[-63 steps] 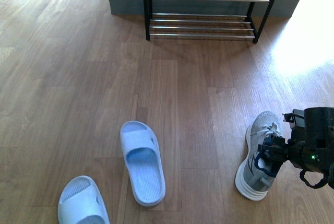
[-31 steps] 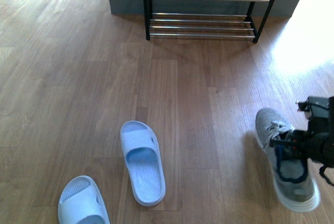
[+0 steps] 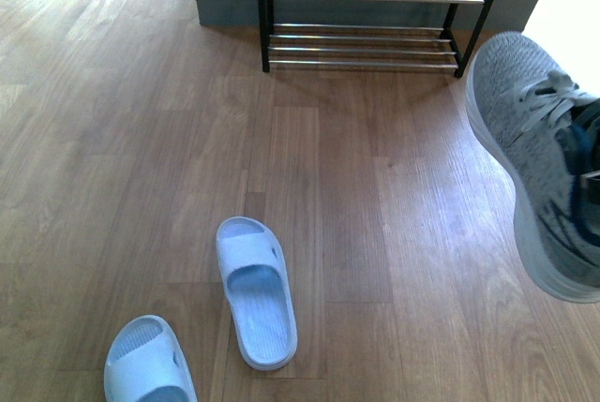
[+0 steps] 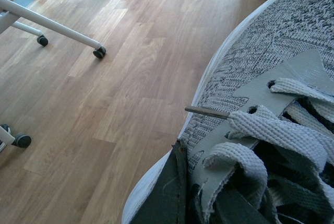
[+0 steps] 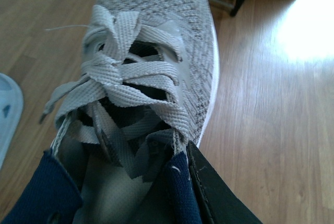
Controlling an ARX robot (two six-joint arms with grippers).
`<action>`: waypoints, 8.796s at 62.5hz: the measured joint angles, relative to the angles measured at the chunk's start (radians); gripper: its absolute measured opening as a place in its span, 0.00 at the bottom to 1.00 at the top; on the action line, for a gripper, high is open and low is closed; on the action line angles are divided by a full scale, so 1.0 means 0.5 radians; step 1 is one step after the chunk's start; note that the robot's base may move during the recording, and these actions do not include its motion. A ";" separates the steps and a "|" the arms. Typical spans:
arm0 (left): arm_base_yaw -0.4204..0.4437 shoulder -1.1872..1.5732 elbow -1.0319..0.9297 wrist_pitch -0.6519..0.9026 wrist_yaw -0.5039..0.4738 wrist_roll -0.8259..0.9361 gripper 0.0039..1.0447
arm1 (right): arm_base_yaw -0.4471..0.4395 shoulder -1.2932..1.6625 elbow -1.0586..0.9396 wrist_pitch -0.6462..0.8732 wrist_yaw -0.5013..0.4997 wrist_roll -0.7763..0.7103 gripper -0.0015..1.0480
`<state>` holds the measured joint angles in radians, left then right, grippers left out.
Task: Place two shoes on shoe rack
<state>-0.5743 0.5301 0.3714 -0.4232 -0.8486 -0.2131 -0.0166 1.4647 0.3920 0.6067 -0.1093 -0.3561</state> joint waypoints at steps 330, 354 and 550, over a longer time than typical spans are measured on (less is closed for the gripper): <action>0.002 -0.001 -0.004 -0.002 -0.007 -0.002 0.01 | -0.282 -1.466 -0.222 -0.772 -0.371 -0.111 0.01; -0.003 -0.002 -0.004 -0.002 -0.005 -0.002 0.01 | 0.146 -0.697 0.040 -0.384 0.090 0.311 0.01; -0.003 -0.002 -0.004 -0.002 0.004 -0.002 0.01 | 0.031 -0.813 -0.632 0.717 0.217 0.722 0.01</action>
<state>-0.5758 0.5293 0.3695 -0.4240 -0.8467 -0.2142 -0.0010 1.0580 0.0757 0.9653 -0.0006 0.0048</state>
